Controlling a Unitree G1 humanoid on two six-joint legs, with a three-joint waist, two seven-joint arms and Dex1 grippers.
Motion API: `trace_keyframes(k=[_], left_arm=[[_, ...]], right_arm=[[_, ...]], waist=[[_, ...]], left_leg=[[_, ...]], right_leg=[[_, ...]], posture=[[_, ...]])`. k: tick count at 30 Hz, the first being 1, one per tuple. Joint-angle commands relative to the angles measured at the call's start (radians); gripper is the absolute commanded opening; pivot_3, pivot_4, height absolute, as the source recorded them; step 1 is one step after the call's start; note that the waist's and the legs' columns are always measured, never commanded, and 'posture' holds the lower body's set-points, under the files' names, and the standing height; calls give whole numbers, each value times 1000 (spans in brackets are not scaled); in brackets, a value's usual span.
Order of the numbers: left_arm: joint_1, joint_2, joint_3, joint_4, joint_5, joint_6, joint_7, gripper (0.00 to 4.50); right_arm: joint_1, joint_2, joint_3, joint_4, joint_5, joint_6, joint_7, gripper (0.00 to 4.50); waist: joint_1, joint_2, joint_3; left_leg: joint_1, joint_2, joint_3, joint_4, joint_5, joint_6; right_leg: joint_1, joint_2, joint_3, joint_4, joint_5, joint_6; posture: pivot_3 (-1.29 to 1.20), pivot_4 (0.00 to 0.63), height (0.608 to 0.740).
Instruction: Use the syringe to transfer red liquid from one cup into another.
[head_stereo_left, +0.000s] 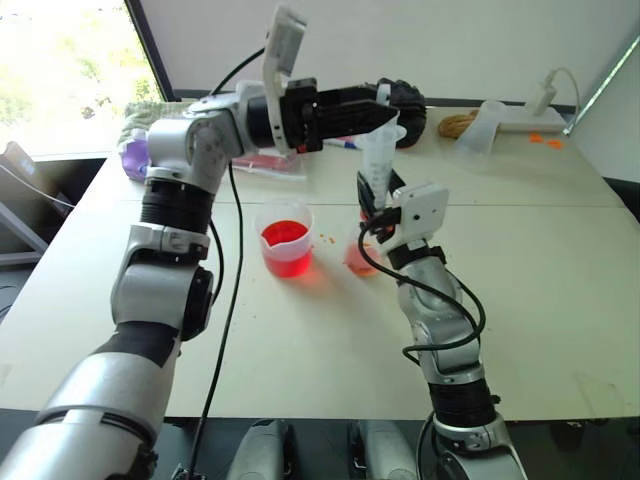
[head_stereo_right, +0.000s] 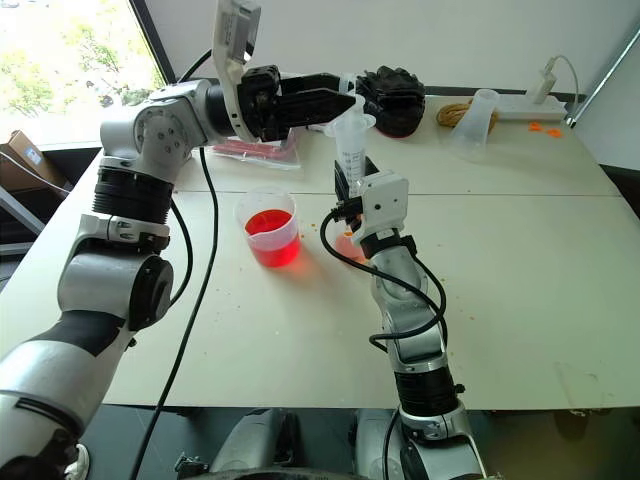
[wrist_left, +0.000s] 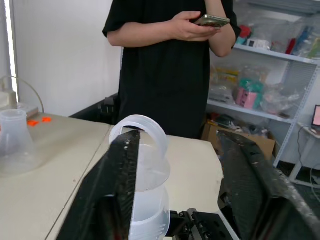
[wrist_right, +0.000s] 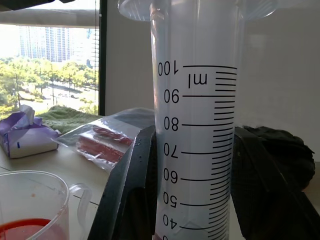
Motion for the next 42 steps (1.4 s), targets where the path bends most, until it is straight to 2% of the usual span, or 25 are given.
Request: trace_keyframes(k=[1,3,14,22,34,42], left_arm=[[-38,-1,-10,-14,12,-8,-24,844],[-32,-2,-22,-21,24,-8,-34,51],[36,-9,-59,-100,48,20,-35,51],[61,-22,-63,-66,76,-9,-32,51],[69,-44,-61,-20,100,-36,-23,51],[83,-50,-63,-24,107,-30,-21,51]], right_arm=[[-2,0,-1,-55,-3,-16,-2,1332],[0,-1,-1,-54,-4,-19,-2,1332],[2,-3,-4,-64,-1,-19,1,1332],[11,-12,-13,-100,11,11,7,1332],[-22,-14,-31,-228,101,195,49,1332],[-41,-15,-51,-258,123,251,48,1332]], waist=[[-1,0,0],[0,0,0],[1,0,0],[1,0,0],[2,0,0],[2,0,0]], left_leg=[[0,0,0,0,0,0],[0,0,0,0,0,0],[0,0,0,0,0,0],[0,0,0,0,0,0],[0,0,0,0,0,0],[0,0,0,0,0,0]], right_leg=[[0,0,0,0,0,0],[0,0,0,0,0,0],[0,0,0,0,0,0],[0,0,0,0,0,0],[0,0,0,0,0,0],[0,0,0,0,0,0]], posture=[[0,150,740],[0,150,740],[0,150,740],[0,150,740],[0,150,740],[0,150,740]])
